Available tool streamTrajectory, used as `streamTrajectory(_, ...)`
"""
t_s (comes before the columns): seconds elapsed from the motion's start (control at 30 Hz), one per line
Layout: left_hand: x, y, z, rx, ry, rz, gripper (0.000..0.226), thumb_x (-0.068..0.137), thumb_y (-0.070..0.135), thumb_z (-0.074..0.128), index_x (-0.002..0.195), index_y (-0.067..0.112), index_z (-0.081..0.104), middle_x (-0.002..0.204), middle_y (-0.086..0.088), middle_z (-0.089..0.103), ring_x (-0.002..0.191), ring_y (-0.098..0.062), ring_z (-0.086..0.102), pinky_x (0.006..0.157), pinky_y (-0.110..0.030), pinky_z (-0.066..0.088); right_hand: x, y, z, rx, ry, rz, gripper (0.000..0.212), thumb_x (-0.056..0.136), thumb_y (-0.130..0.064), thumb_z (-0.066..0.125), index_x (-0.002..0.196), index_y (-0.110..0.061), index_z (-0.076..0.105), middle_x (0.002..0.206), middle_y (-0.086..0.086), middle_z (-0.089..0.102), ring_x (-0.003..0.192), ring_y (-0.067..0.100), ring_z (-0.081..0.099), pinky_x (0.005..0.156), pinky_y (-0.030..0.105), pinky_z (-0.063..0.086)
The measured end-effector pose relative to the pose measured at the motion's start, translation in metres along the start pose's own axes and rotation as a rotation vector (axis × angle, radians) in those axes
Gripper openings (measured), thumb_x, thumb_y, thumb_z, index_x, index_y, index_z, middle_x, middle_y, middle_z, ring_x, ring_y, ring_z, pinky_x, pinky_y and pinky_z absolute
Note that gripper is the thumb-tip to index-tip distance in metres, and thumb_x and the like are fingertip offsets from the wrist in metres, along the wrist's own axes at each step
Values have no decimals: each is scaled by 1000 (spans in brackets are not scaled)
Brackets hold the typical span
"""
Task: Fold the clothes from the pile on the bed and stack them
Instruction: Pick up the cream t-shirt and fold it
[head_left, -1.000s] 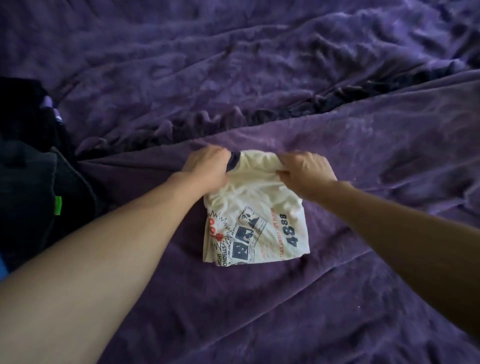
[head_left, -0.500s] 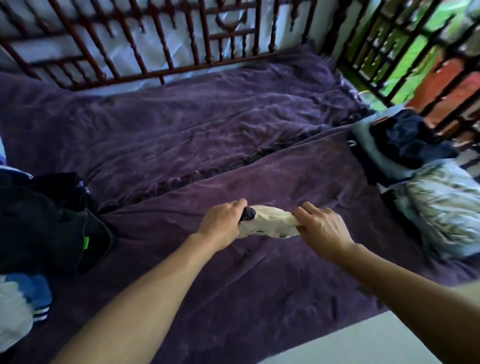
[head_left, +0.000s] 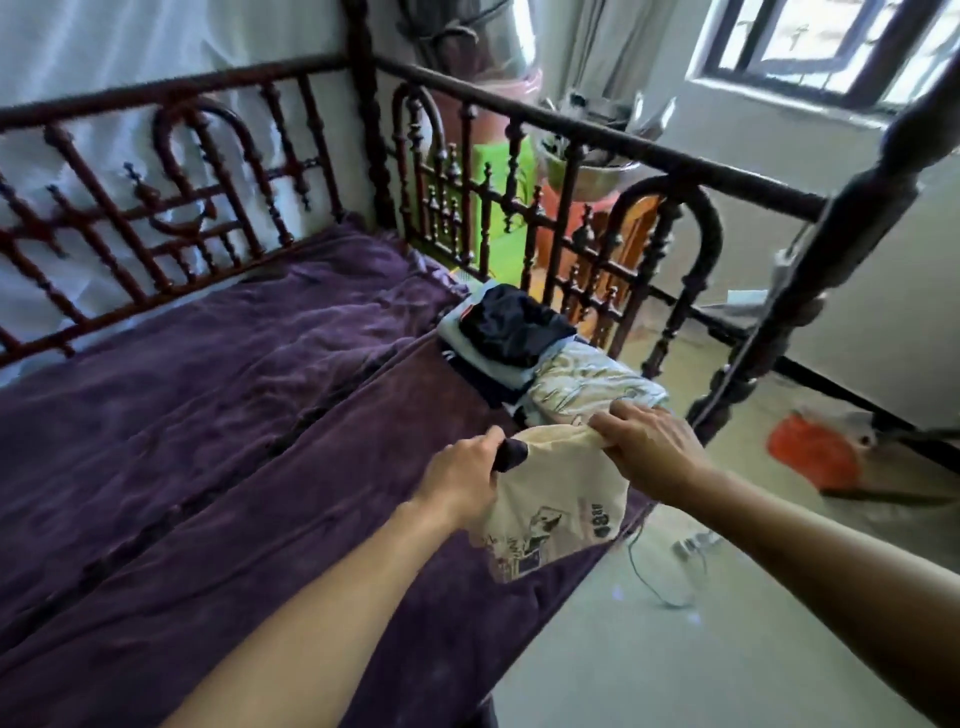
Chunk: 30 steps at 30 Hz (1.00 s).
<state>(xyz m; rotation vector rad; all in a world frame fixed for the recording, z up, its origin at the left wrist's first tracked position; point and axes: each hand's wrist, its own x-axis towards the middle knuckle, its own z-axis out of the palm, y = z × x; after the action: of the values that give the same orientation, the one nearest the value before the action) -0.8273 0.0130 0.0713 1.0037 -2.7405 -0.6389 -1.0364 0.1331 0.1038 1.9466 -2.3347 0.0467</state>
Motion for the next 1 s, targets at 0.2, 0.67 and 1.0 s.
streamTrajectory(0.2, 97, 61, 35, -137, -59, 88, 33, 82, 9, 53, 113, 19, 48, 105, -15, 66, 97, -40, 60, 69, -36, 40, 16, 102, -9, -84, -51, 141, 27, 94, -31, 50, 120, -31, 56, 106, -3, 58, 96, 20, 60, 76, 32, 39)
streamTrajectory(0.67, 249, 90, 114, -280, -185, -94, 42, 83, 6, 51, 124, 15, 43, 107, -10, 64, 100, -30, 61, 83, -40, 49, 157, 243, 38, -157, -370, 117, 22, 95, -30, 48, 113, -34, 59, 107, -8, 60, 108, 16, 57, 84, 33, 45)
streamTrajectory(1.0, 356, 27, 171, 22, -160, -432, 50, 85, -2, 43, 131, 18, 34, 118, -9, 60, 105, -29, 59, 85, -42, 48, 316, 274, 187, -58, -442, -194, 33, 93, -13, 46, 125, -20, 49, 123, 2, 57, 113, 25, 54, 85, 37, 46)
